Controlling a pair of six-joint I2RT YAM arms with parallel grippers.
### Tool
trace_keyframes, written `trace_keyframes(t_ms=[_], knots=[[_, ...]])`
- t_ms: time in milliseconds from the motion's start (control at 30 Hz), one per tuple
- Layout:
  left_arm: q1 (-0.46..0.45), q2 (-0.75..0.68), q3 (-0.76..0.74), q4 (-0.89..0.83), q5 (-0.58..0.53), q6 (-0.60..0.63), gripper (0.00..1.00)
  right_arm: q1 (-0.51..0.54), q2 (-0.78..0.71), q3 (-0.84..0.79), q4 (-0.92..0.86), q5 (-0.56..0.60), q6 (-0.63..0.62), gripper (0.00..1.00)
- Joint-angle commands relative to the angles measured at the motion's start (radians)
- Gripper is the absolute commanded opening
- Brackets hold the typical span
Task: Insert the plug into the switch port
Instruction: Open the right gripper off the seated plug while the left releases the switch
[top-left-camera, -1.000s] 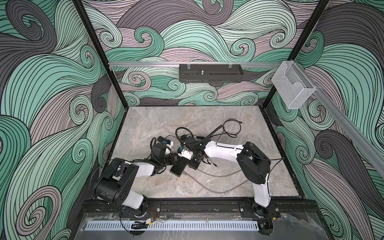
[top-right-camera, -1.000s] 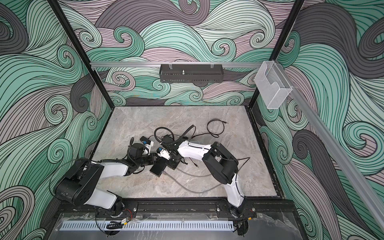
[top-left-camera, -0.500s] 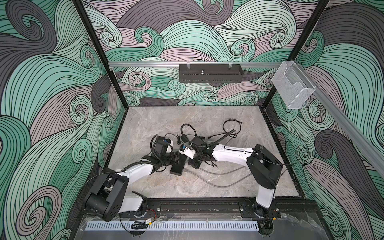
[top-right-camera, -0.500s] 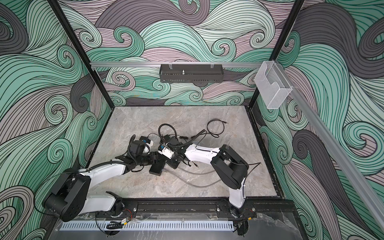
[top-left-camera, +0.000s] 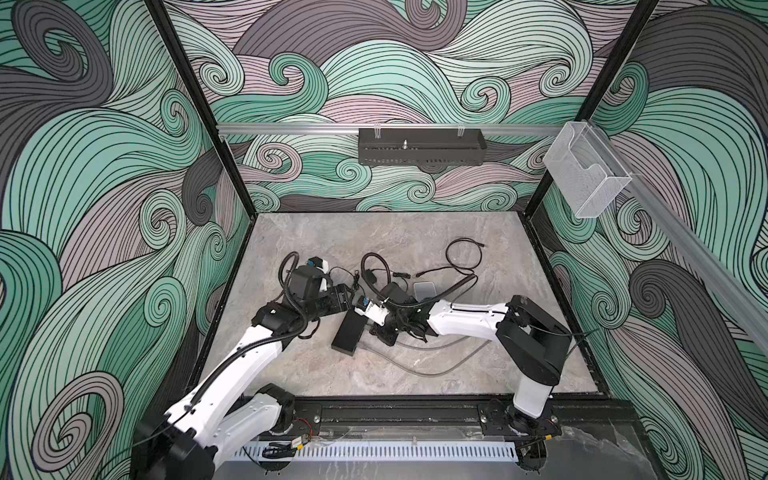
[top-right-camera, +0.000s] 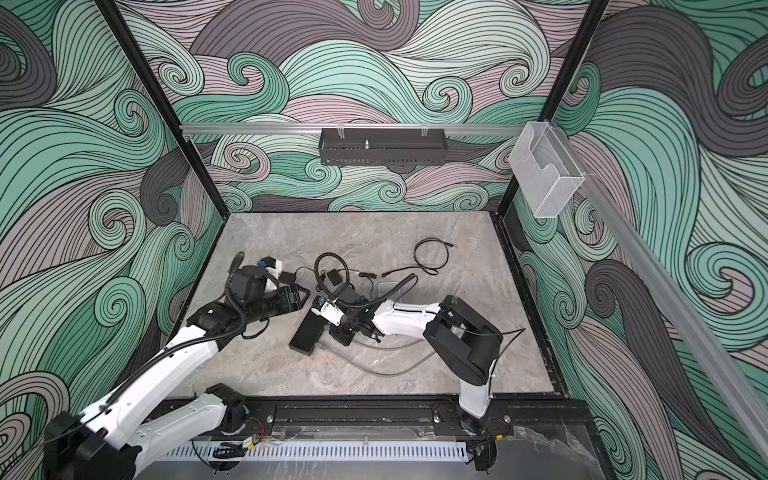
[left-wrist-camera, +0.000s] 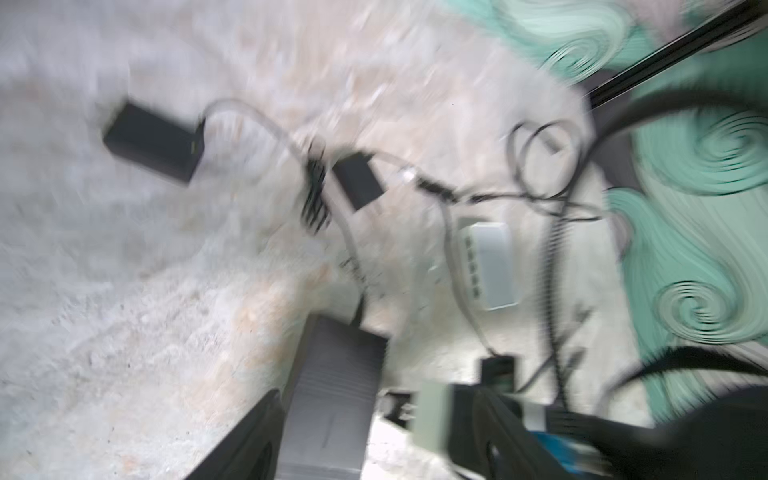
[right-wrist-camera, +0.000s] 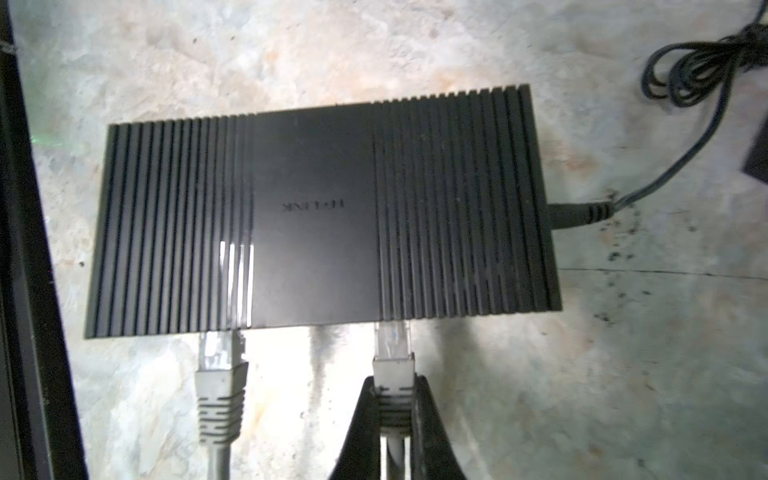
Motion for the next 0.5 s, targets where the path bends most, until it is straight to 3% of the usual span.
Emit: trace_keyframes(t_ms=[0, 267, 300, 367, 467], knots=[[0.007, -0.133, 0.055, -0.091, 0.003, 0.072, 0.72, 0.024, 0.01, 0.009, 0.025, -0.028, -0.019, 0.0], [0.009, -0.231, 0.064, -0.188, 0.07, 0.104, 0.68, 0.062, 0.066, 0.071, 0.002, -0.021, -0.004, 0.0], [0.009, -0.23, 0.06, -0.186, 0.077, 0.1, 0.68, 0.062, 0.065, 0.07, 0.006, -0.016, 0.011, 0.03], [0.008, -0.222, 0.056, -0.184, 0.097, 0.092, 0.68, 0.062, 0.052, 0.064, 0.009, 0.002, 0.04, 0.23], [0.009, -0.205, 0.075, -0.187, 0.12, 0.091, 0.68, 0.062, 0.006, 0.045, -0.01, 0.013, 0.058, 0.35]])
